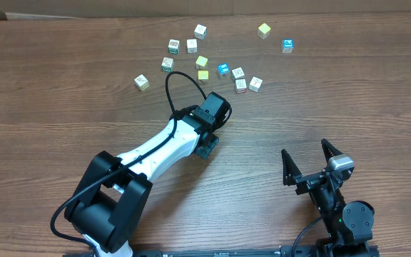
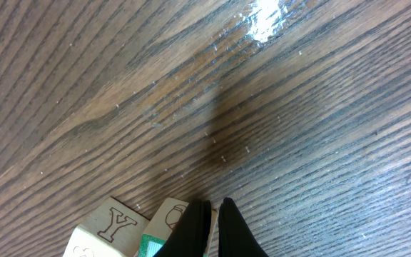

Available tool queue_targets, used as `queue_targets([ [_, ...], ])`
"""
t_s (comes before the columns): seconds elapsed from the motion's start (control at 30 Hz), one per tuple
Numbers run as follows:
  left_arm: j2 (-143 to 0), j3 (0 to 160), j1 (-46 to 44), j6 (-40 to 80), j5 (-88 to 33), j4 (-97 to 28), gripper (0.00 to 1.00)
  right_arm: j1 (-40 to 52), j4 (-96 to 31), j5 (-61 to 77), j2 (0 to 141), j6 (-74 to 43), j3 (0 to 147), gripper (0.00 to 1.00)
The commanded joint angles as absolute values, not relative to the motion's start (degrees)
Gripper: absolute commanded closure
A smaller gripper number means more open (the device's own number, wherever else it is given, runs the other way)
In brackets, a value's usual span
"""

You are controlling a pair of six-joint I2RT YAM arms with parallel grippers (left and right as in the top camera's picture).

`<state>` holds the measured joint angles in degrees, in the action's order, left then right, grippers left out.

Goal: Form a circle

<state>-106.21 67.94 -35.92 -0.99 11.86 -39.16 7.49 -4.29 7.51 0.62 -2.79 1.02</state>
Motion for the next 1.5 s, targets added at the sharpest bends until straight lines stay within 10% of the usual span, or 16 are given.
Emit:
queue_targets([
  [0.0,-107.4,68.6,-35.6,-1.8,12.0,-38.8,0.96,7.2,-4.0,7.4,0.2,-2.5,0.4,0.00],
  [1.47,-106.2,69.5,-35.6,-2.2,13.9,-36.6,0.96,7.2,-4.0,7.4,0.2,-2.5,0.4,0.00],
])
